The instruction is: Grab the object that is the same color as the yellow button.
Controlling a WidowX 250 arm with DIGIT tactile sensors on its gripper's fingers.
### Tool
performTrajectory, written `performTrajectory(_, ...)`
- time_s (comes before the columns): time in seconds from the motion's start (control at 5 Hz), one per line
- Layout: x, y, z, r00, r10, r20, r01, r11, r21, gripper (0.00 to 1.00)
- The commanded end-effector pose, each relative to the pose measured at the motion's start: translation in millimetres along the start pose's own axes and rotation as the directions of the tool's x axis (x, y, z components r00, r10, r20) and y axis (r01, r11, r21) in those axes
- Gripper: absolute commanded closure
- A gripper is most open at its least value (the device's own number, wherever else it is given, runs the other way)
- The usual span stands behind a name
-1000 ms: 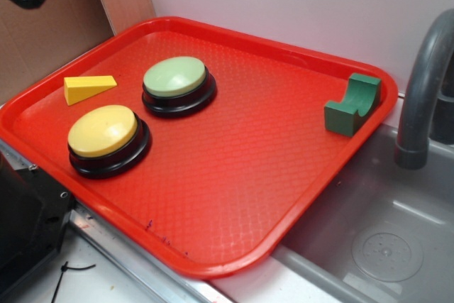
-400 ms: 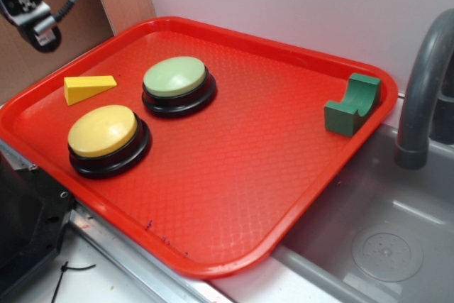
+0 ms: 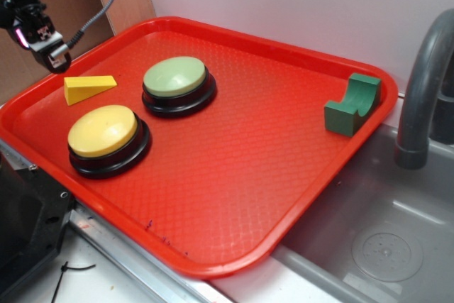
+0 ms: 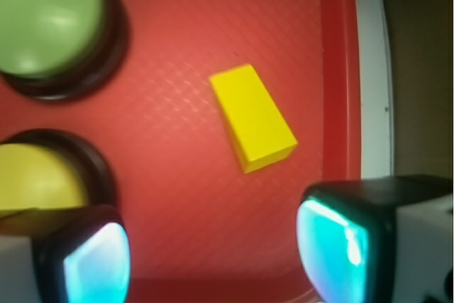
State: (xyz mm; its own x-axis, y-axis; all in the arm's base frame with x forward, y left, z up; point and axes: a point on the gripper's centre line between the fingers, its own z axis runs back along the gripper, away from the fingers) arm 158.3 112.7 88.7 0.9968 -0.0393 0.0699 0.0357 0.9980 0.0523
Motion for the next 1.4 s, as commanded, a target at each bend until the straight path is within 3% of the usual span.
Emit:
performTrajectory(0.0,13.9,23.1,-22.2,1.0,-0.009,0.029,0.008,0.999,0.034,0.0)
performTrajectory(0.8,21.6,32.4,-69.1,0.996,-0.064,-0.061,0.064,0.998,-0.002,0.0)
performTrajectory(1.0,23.0,28.2,-72.2,0.993,-0.074,-0.087,0.073,0.997,-0.02,1.0)
performTrajectory(1.2,23.0,27.7,-72.8,0.994,-0.076,-0.078,0.074,0.997,-0.027,1.0)
